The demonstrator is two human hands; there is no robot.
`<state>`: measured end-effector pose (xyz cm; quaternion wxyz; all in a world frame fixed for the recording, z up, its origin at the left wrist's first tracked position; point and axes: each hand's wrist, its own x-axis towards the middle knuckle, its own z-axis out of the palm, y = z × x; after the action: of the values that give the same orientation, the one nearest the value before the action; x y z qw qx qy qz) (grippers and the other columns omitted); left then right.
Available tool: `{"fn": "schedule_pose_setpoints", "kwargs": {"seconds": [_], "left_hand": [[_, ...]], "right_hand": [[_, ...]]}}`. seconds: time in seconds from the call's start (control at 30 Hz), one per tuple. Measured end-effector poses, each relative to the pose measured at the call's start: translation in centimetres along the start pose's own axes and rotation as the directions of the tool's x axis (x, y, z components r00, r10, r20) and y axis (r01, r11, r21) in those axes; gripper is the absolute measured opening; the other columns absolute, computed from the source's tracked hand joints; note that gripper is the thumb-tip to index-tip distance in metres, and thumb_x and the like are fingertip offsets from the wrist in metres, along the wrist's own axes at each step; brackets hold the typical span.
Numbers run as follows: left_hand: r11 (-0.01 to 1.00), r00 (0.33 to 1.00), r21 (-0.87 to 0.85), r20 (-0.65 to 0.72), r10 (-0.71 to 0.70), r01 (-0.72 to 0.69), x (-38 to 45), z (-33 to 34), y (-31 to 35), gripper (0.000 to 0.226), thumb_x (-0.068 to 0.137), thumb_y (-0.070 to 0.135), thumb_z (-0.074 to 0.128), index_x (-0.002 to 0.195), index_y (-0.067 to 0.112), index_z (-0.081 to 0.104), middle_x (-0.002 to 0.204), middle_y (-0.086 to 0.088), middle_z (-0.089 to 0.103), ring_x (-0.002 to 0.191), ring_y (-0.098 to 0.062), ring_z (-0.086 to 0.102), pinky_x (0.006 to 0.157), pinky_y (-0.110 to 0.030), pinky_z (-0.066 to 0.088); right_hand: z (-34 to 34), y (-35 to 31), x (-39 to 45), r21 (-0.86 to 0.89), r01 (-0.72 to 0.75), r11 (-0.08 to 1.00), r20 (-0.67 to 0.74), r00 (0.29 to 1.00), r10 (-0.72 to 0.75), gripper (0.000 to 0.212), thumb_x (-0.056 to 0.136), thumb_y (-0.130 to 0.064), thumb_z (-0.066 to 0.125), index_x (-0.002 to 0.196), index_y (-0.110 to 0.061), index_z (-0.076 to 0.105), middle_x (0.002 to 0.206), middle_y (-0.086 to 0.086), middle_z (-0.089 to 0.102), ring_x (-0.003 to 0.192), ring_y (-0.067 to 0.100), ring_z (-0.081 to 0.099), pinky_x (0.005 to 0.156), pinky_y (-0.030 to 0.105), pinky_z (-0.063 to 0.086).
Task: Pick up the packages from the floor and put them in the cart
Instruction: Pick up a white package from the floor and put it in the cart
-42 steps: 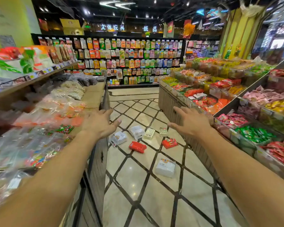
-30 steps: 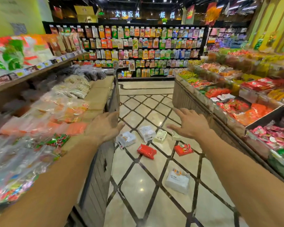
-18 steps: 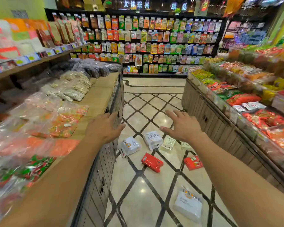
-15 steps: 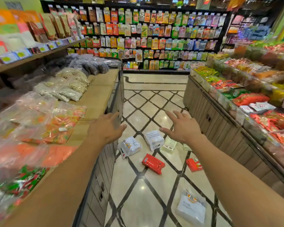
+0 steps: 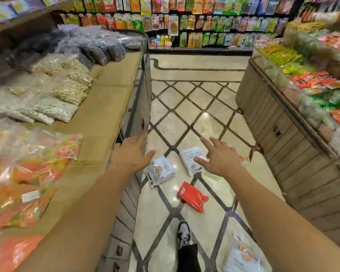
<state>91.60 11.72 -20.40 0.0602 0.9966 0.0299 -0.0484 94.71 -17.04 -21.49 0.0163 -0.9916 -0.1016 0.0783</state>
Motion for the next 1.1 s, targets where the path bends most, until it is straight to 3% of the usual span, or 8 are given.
{"fn": "schedule_pose_setpoints", "kwargs": {"seconds": [0.23, 0.4, 0.5, 0.6, 0.7, 0.83, 1.1], "left_hand": [[0.997, 0.989, -0.010, 0.128, -0.071, 0.073, 16.0, 7.5, 0.4, 0.075, 0.096, 0.065, 0.037, 0.160, 0.026, 0.030, 0.158, -0.006, 0.044, 0.147, -0.029, 0.036, 0.113, -0.049, 0.037], [0.989, 0.962, -0.023, 0.236, -0.134, 0.143, 26.0, 17.1, -0.4, 0.075, 0.094, 0.068, 0.034, 0.158, 0.028, 0.035, 0.157, -0.001, 0.046, 0.145, -0.026, 0.039, 0.110, -0.044, 0.036], [0.987, 0.941, -0.013, 0.303, -0.148, 0.159, 30.5, 24.8, -2.0, 0.070, 0.100, 0.060, 0.043, 0.160, 0.029, 0.029, 0.160, 0.002, 0.042, 0.144, -0.026, 0.040, 0.111, -0.043, 0.036], [0.977, 0.914, -0.029, 0.362, -0.185, 0.209, 34.3, 33.7, -3.8, 0.069, 0.099, 0.063, 0.041, 0.160, 0.031, 0.030, 0.161, 0.002, 0.042, 0.146, -0.025, 0.039, 0.113, -0.042, 0.034], [0.984, 0.905, 0.017, 0.389, -0.170, 0.178, 37.7, 44.3, -6.1, 0.067, 0.097, 0.063, 0.041, 0.156, 0.031, 0.037, 0.153, 0.002, 0.050, 0.140, -0.024, 0.046, 0.106, -0.041, 0.039], [0.986, 0.887, 0.046, 0.432, -0.166, 0.162, 42.0, 57.9, -9.3, 0.072, 0.098, 0.061, 0.042, 0.161, 0.029, 0.028, 0.163, 0.002, 0.038, 0.150, -0.020, 0.034, 0.115, -0.041, 0.034], [0.995, 0.943, 0.069, 0.320, -0.093, 0.075, 54.2, 76.8, -14.1, 0.077, 0.097, 0.067, 0.038, 0.163, 0.032, 0.020, 0.166, -0.003, 0.032, 0.152, -0.026, 0.029, 0.117, -0.046, 0.031]], "right_hand": [[5.9, 3.7, 17.4, 0.038, 0.039, 0.998, 0.081, 0.996, -0.042, 0.083, 0.097, -0.074, 0.039, 0.166, -0.035, 0.013, 0.173, 0.003, 0.019, 0.155, 0.030, 0.026, 0.117, 0.048, 0.033], [14.1, 5.6, 29.8, 0.055, 0.060, 0.997, 0.178, 0.982, -0.069, 0.083, 0.097, -0.075, 0.037, 0.166, -0.037, 0.012, 0.173, 0.001, 0.019, 0.155, 0.028, 0.025, 0.116, 0.047, 0.033], [21.4, 5.6, 35.6, 0.071, 0.057, 0.996, 0.231, 0.970, -0.072, 0.087, 0.092, -0.081, 0.030, 0.166, -0.038, 0.014, 0.172, 0.001, 0.023, 0.153, 0.028, 0.029, 0.115, 0.046, 0.034], [30.5, 4.9, 40.3, 0.099, 0.040, 0.994, 0.282, 0.957, -0.066, 0.083, 0.096, -0.076, 0.038, 0.166, -0.038, 0.014, 0.172, 0.001, 0.022, 0.154, 0.027, 0.028, 0.115, 0.046, 0.033], [40.9, 3.8, 44.0, 0.121, 0.011, 0.993, 0.316, 0.948, -0.049, 0.084, 0.095, -0.077, 0.037, 0.166, -0.036, 0.016, 0.171, 0.001, 0.024, 0.152, 0.028, 0.031, 0.114, 0.048, 0.034], [55.1, 2.1, 48.0, 0.131, -0.024, 0.991, 0.388, 0.921, -0.029, 0.085, 0.096, -0.077, 0.035, 0.166, -0.037, 0.009, 0.172, 0.002, 0.019, 0.155, 0.027, 0.025, 0.115, 0.046, 0.033], [74.1, 0.7, 54.9, 0.170, -0.238, 0.956, 0.446, 0.884, 0.141, 0.093, 0.092, -0.084, 0.030, 0.166, -0.037, 0.002, 0.170, 0.011, 0.020, 0.149, 0.038, 0.033, 0.114, 0.052, 0.032]]}}
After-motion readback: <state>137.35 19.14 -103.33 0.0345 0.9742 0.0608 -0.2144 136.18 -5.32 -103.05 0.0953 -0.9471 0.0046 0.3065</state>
